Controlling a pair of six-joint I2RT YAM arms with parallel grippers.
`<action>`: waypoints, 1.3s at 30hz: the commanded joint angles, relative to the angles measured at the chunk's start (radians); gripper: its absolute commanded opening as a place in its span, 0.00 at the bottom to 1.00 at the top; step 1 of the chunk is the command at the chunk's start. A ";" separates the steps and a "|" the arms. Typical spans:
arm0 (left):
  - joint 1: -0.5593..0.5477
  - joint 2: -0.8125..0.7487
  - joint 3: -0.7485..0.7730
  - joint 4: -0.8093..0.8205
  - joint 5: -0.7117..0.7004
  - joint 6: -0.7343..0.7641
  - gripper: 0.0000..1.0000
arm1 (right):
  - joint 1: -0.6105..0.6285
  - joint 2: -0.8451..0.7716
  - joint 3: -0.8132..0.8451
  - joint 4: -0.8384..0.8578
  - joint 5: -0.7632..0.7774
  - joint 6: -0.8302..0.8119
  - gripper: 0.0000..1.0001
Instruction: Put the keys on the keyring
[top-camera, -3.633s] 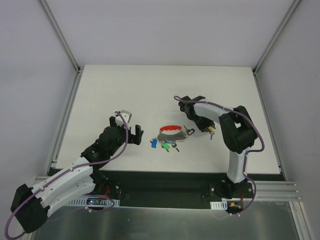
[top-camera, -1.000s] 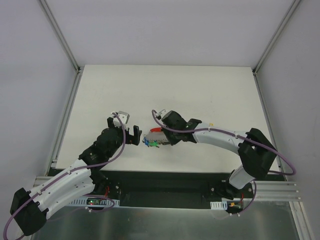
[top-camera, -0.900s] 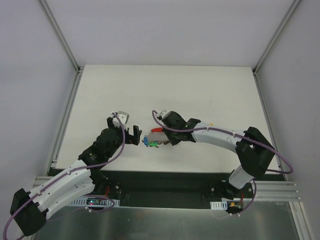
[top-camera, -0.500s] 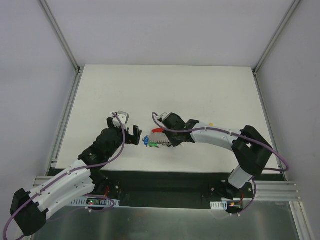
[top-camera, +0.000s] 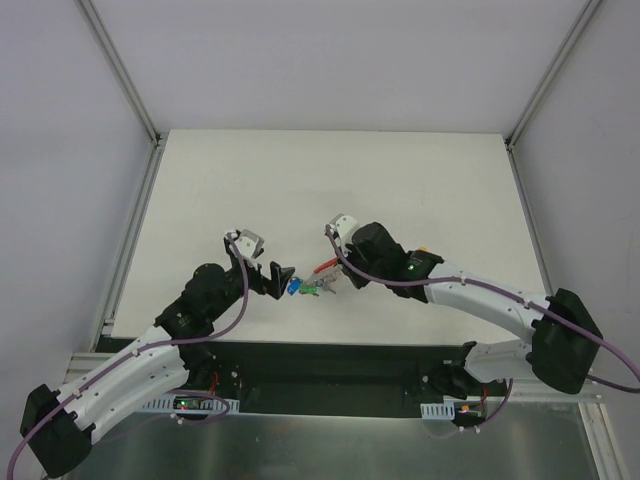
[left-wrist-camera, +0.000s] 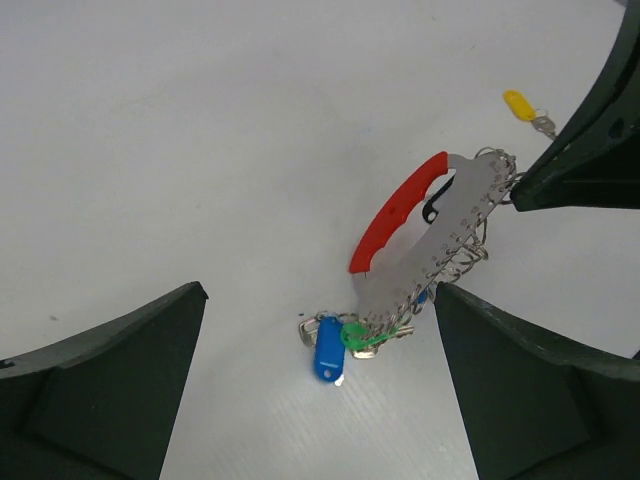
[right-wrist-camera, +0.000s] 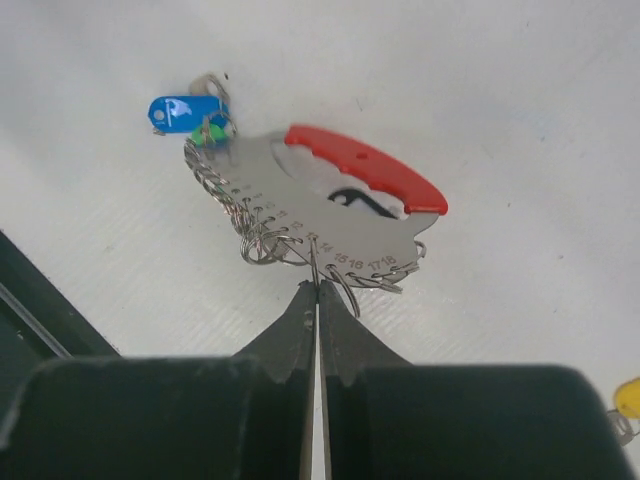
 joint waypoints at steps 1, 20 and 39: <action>-0.008 -0.011 0.000 0.190 0.172 0.056 0.99 | -0.004 -0.106 -0.015 0.100 -0.106 -0.110 0.01; -0.008 0.381 0.316 0.059 0.780 0.297 0.78 | -0.078 -0.315 -0.144 0.239 -0.504 -0.204 0.01; -0.010 0.383 0.221 0.103 0.590 0.272 0.64 | -0.142 0.018 -0.116 0.134 -0.300 0.009 0.01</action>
